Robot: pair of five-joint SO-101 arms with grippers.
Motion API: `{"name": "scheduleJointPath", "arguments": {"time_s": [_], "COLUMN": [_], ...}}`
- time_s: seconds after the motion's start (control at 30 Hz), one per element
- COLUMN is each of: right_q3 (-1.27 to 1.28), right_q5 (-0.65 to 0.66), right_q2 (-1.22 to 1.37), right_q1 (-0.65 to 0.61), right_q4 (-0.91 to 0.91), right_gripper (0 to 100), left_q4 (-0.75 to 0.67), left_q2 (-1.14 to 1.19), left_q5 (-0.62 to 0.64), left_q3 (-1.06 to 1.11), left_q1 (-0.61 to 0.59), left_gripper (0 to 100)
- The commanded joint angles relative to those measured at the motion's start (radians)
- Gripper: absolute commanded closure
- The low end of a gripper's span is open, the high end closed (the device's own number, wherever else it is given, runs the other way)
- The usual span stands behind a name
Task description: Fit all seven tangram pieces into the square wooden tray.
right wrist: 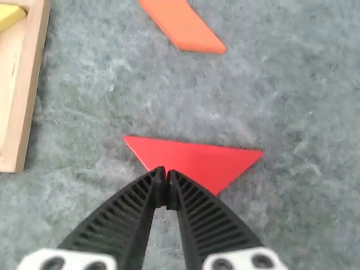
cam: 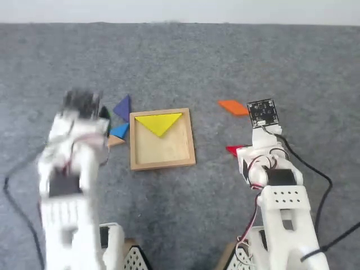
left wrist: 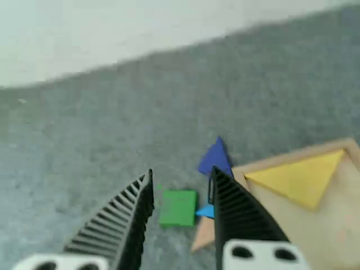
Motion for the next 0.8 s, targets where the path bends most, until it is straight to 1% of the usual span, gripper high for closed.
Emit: {"name": "scheduleJointPath", "arguments": {"time_s": [0.0,0.1,0.2,0.27,0.33,0.43,0.5,0.57,0.77], "right_q3": [0.000,0.000,0.002,0.002,0.003,0.003,0.008,0.012,0.012], "right_q5": [-0.008,-0.008,-0.008,-0.008,-0.008,-0.008,-0.006,-0.005,-0.003], "right_q2": [-0.039,-0.039,-0.039,-0.039,-0.039,-0.039,-0.039,-0.039,-0.039], "right_q1": [0.005,0.005,0.005,0.001,-0.001,-0.001,-0.002,-0.002,-0.002], "right_q4": [-0.044,-0.042,-0.039,-0.038,-0.036,-0.036,-0.038,-0.042,-0.044], "right_gripper": [98.9,98.9,98.9,98.9,98.9,98.9,98.9,98.9,98.9], "left_q4": [0.106,0.222,0.376,0.489,0.582,0.654,0.658,0.621,0.376], "left_q2": [0.615,0.919,1.175,1.304,1.398,1.452,1.442,1.415,1.304], "left_q5": [0.011,0.017,0.094,0.109,0.063,-0.133,-0.245,-0.319,-0.514], "left_q3": [-0.378,-0.624,-0.860,-1.001,-1.104,-1.135,-1.087,-1.018,-0.763], "left_q1": [0.060,0.074,0.068,0.044,0.031,0.032,0.034,0.034,0.035], "left_gripper": [84,84,84,84,84,84,84,84,78]}}
